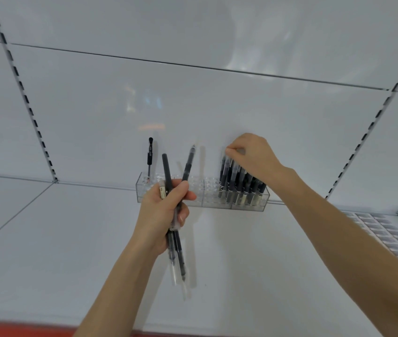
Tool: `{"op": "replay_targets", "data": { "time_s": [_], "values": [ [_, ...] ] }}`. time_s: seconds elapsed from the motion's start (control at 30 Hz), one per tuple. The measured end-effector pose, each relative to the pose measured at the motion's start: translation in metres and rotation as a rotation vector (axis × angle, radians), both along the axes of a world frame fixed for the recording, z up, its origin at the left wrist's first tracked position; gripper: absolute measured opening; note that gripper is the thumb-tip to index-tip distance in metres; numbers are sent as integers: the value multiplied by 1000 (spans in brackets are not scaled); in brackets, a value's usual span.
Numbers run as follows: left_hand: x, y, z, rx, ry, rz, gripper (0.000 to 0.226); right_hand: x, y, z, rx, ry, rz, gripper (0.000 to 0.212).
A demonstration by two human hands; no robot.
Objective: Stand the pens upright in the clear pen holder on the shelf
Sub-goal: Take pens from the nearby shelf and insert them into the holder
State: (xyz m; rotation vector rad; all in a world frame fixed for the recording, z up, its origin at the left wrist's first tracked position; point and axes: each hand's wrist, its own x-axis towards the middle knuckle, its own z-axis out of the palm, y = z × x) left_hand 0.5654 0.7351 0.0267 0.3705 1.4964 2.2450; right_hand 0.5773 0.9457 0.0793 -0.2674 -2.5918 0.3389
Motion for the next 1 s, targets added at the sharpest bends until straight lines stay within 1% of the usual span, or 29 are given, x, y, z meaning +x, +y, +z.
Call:
{"op": "replay_targets", "data": {
  "time_s": [0.03, 0.07, 0.1, 0.17, 0.23, 0.27, 0.33, 0.43, 0.5, 0.57, 0.63, 0.7, 0.8, 0.9, 1.0],
  "values": [
    [0, 0, 0, 0, 4, -1, 6, 3, -3, 0, -5, 41, 19, 25],
    [1, -1, 0, 1, 11, -3, 5, 7, -8, 1, -53, 108, 28, 25],
    [1, -1, 0, 3, 17, -5, 5, 12, -16, 3, -156, 181, 31, 23],
    [2, 0, 0, 0, 31, -11, 5, 22, -32, 8, -467, 265, 74, 20],
    [3, 3, 1, -11, 49, -31, 4, 26, -46, 13, -749, 233, 149, 25],
    [5, 4, 1, -18, 57, -45, 4, 27, -51, 13, -826, 203, 170, 29],
    [8, 6, 2, -36, 68, -68, 4, 28, -56, 15, -900, 212, 202, 28],
    [8, 3, 2, -64, 61, -56, 8, 31, -49, 21, -971, 344, 198, 24],
    [6, 0, 1, -88, 38, -33, 17, 34, -35, 25, -940, 448, 140, 22],
    [4, -2, 0, -103, 25, -14, 28, 34, -20, 25, -800, 519, 53, 21],
    [3, -3, -2, -101, 6, -2, 31, 32, -10, 19, -603, 490, -24, 18],
    [3, -2, -3, -79, -24, -11, 28, 30, -8, 10, -492, 415, -40, 18],
    [2, -2, -3, -57, -39, -24, 23, 25, -10, 0, -455, 365, -15, 18],
    [1, -3, -4, -55, -33, -19, 23, 22, -13, -3, -459, 381, -3, 18],
    [1, -4, -5, -47, -28, -9, 24, 20, -13, -4, -436, 344, -8, 17]
  ]
}}
